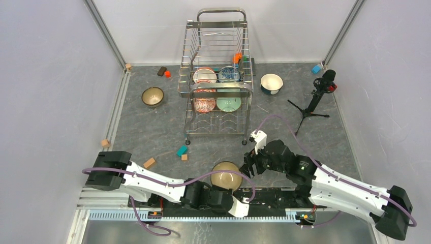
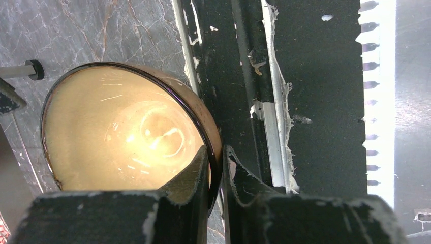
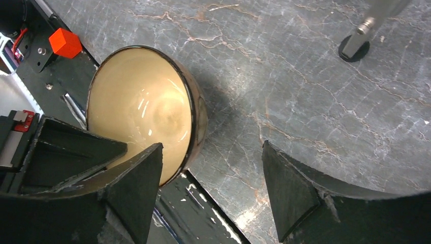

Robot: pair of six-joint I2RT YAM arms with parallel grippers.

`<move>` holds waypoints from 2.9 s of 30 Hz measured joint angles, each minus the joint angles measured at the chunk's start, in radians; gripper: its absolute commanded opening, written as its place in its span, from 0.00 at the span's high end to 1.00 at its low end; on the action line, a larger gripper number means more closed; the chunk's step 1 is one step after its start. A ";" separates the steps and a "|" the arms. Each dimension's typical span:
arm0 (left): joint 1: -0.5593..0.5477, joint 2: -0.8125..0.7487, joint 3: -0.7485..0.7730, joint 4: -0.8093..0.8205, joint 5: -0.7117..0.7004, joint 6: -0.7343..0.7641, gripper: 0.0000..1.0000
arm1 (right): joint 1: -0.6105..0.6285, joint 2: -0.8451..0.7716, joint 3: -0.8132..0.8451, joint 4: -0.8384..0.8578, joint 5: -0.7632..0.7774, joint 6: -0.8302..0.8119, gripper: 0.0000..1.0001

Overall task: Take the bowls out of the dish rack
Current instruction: Place the bowl at the center of the board.

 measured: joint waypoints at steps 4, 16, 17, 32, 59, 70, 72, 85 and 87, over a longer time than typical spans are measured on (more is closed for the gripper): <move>0.000 0.000 0.000 -0.002 0.005 0.007 0.98 | 0.049 0.031 0.023 -0.006 0.037 0.005 0.33; 0.000 0.002 0.000 0.000 0.006 0.010 0.98 | 0.144 0.153 0.027 -0.002 0.097 0.004 0.45; 0.000 0.002 0.000 0.000 0.006 0.010 0.98 | 0.150 0.163 0.027 0.004 0.099 0.005 0.46; 0.000 0.013 0.001 0.018 -0.005 0.008 0.98 | 0.210 0.323 0.089 0.021 0.170 0.004 0.51; -0.002 -0.066 0.029 -0.019 -0.107 -0.103 0.00 | 0.252 0.326 0.097 -0.016 0.226 0.031 0.88; -0.002 -0.380 0.032 -0.092 -0.197 -0.344 0.00 | 0.254 0.283 0.084 -0.051 0.243 0.035 1.00; -0.002 -0.426 0.018 -0.094 -0.239 -0.427 0.00 | 0.254 0.273 0.078 -0.055 0.247 0.038 1.00; 0.020 -0.274 -0.040 -0.121 -0.351 -1.060 0.34 | 0.256 0.198 0.042 -0.093 0.297 0.088 1.00; 0.040 -0.221 -0.026 -0.142 -0.350 -1.118 0.40 | 0.256 0.198 0.042 -0.094 0.299 0.092 1.00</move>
